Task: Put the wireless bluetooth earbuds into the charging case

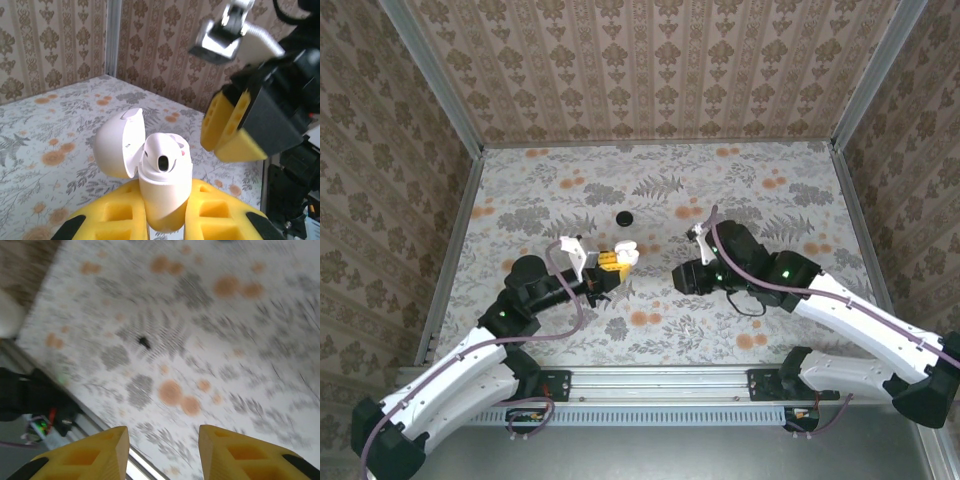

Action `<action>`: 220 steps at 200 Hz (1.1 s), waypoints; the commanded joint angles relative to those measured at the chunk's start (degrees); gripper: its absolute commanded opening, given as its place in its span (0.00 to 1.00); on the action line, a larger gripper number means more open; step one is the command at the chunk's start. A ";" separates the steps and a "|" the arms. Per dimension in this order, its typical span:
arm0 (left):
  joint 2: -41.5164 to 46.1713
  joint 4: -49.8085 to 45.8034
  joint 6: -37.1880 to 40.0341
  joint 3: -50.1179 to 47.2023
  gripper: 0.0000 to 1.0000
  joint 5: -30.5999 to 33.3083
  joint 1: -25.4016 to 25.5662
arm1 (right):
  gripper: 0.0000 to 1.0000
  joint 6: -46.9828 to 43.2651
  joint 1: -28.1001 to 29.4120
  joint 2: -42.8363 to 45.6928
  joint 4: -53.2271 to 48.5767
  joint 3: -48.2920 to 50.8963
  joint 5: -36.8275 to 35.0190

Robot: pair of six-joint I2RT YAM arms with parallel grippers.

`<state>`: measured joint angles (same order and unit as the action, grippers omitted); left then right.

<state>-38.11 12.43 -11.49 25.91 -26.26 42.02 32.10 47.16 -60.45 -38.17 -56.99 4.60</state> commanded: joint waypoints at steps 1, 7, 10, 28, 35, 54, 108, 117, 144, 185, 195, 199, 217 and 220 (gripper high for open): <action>0.84 -3.07 2.16 0.87 0.00 1.11 -0.12 | 0.42 6.95 -0.49 1.34 -5.79 4.43 -2.95; 0.97 -3.41 2.00 1.06 0.00 1.29 -0.10 | 0.42 7.65 -0.49 1.38 -6.08 5.49 -2.34; 1.06 -3.52 1.95 1.07 0.00 1.42 -0.10 | 0.42 7.97 -0.53 1.38 -6.11 6.14 -1.87; 1.47 -3.02 0.91 0.44 0.00 2.38 -0.13 | 0.41 8.51 -0.43 0.72 -6.96 9.49 -0.34; 1.69 -2.96 0.53 0.26 0.00 2.57 -0.11 | 0.41 8.57 -0.43 0.16 -7.57 10.68 -0.38; 2.41 -3.40 -0.95 -0.43 0.00 3.52 -0.01 | 0.39 8.17 -0.41 -1.34 -7.99 13.52 0.41; 5.79 -2.42 -6.28 -5.31 0.00 7.99 0.08 | 0.37 6.92 -0.14 -3.83 -4.31 17.44 1.68; 6.14 -2.58 -6.44 -5.86 0.00 8.52 0.05 | 0.36 7.14 0.03 -4.56 -2.96 17.78 2.17; 6.60 -2.68 -5.73 -5.69 0.00 10.15 0.05 | 0.35 8.05 1.52 -7.99 0.48 17.29 4.44; 4.21 -4.10 -1.69 -1.46 0.00 10.09 -1.00 | 0.37 8.67 1.78 -15.08 4.89 15.95 8.28; 2.82 -4.85 -1.04 0.03 0.00 9.01 -1.58 | 0.37 7.88 1.72 -17.34 4.77 15.22 8.49; 2.23 -5.17 -0.67 0.57 0.00 8.60 -1.80 | 0.37 7.58 1.74 -18.32 4.77 14.97 8.43; -0.16 -6.88 0.47 2.74 0.00 7.56 -2.46 | 0.37 6.32 1.77 -23.61 4.78 13.88 8.53; -0.56 -6.99 0.56 2.98 0.00 7.54 -2.56 | 0.37 6.11 1.75 -24.36 4.78 13.58 8.69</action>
<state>-36.64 7.05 -13.85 24.93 -16.95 40.34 39.57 48.66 -79.70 -34.13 -41.08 11.31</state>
